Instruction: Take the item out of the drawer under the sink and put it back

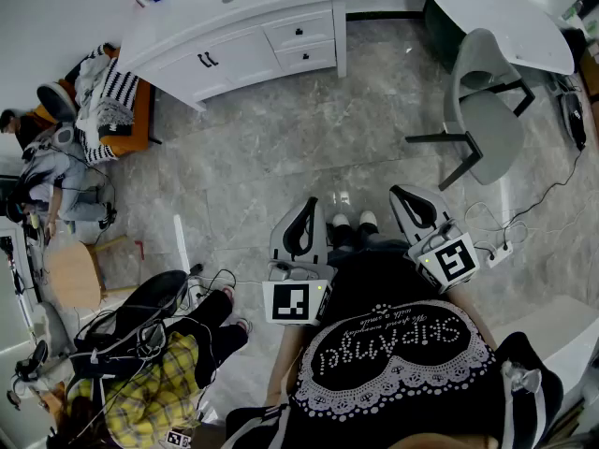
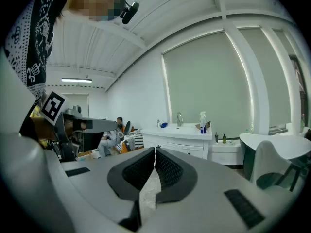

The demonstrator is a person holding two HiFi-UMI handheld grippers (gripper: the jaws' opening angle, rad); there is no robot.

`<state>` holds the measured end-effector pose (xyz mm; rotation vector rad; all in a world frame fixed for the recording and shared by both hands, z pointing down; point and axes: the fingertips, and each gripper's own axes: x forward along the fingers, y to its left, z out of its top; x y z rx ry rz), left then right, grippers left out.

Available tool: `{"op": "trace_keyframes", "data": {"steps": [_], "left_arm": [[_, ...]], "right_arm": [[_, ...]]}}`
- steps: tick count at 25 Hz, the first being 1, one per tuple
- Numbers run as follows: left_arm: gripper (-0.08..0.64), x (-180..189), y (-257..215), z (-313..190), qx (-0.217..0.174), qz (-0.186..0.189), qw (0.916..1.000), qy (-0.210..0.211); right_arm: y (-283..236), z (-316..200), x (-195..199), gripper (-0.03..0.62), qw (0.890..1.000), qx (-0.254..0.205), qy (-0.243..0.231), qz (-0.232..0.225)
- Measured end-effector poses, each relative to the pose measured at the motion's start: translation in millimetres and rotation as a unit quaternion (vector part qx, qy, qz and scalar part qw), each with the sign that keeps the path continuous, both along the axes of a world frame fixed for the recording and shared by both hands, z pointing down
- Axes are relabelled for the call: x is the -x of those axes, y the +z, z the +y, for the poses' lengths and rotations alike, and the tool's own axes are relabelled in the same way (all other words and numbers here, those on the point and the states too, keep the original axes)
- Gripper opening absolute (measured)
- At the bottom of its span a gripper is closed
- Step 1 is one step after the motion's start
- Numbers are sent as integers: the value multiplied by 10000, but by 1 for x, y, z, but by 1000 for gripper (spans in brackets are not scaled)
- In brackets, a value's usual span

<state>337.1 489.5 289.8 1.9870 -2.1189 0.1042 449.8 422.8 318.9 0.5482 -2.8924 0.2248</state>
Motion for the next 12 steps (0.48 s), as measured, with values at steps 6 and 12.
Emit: {"op": "trace_keyframes", "data": {"steps": [6, 12], "left_arm": [[6, -9, -4, -4, -27, -65, 10000, -8], [6, -18, -5, -2, -62, -179, 9998, -89]], "right_arm": [[-3, -1, -10, 20, 10000, -28, -25, -46], [-2, -3, -26, 20, 9999, -56, -60, -100]]}}
